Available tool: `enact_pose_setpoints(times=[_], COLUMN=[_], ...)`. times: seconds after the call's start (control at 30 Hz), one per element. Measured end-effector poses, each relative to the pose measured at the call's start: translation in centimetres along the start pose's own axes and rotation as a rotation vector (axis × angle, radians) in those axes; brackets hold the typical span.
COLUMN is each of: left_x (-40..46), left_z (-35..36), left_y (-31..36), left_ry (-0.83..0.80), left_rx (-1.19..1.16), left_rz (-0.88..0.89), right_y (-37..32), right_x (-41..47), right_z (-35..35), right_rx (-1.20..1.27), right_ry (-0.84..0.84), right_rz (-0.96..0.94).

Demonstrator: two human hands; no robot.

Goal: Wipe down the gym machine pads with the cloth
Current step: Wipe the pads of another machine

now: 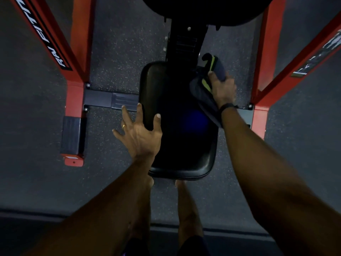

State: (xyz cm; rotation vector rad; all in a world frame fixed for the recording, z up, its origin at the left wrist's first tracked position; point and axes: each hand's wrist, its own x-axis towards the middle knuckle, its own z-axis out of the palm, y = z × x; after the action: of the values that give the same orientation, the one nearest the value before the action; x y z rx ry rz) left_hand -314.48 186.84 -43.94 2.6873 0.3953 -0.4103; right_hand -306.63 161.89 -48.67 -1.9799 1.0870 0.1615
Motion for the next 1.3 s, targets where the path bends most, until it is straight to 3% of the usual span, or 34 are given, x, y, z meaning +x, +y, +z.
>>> enact_pose_setpoints(times=[0.1,0.2,0.3,0.5,0.7,0.8,1.0,1.17,1.3], left_x=[-0.2,-0.1,-0.1,0.0,0.0,0.1,-0.1,-0.1,-0.1], left_z=[-0.1,-0.2,-0.2,0.2,0.0,-0.2,-0.3,-0.1,0.0], left_y=[0.1,0.1,0.2,-0.2,-0.1,0.0,0.3,0.1,0.2], left_ry=[-0.018,-0.026,-0.024,-0.014,-0.050,-0.056,-0.030,-0.016,0.023], left_rx=[0.022,0.025,0.035,0.030,0.029,0.016,-0.073,-0.102,-0.131], left_rz=[0.006,0.001,0.006,0.012,0.016,0.001,-0.012,-0.022,-0.036], right_y=[2.2,5.8,6.2,1.6,-2.6,-3.5,-5.9,-9.6,-12.9], right_x=[-7.3,-19.2,-24.5,-10.4,3.5,4.5,3.0,-0.2,-3.7], right_z=[-1.4,-2.4,-2.6,-0.8,1.4,1.8,4.5,10.3,15.0], right_rx=[-0.097,-0.104,-0.072,-0.290,-0.315,-0.399,-0.699,-0.826,-0.952], right_ry=[-0.020,-0.019,0.014,0.013,-0.099,-0.151,-0.141,-0.189,-0.288], right_rz=[-0.094,-0.039,0.026,-0.056,-0.095,-0.135,-0.420,-0.679,-0.743])
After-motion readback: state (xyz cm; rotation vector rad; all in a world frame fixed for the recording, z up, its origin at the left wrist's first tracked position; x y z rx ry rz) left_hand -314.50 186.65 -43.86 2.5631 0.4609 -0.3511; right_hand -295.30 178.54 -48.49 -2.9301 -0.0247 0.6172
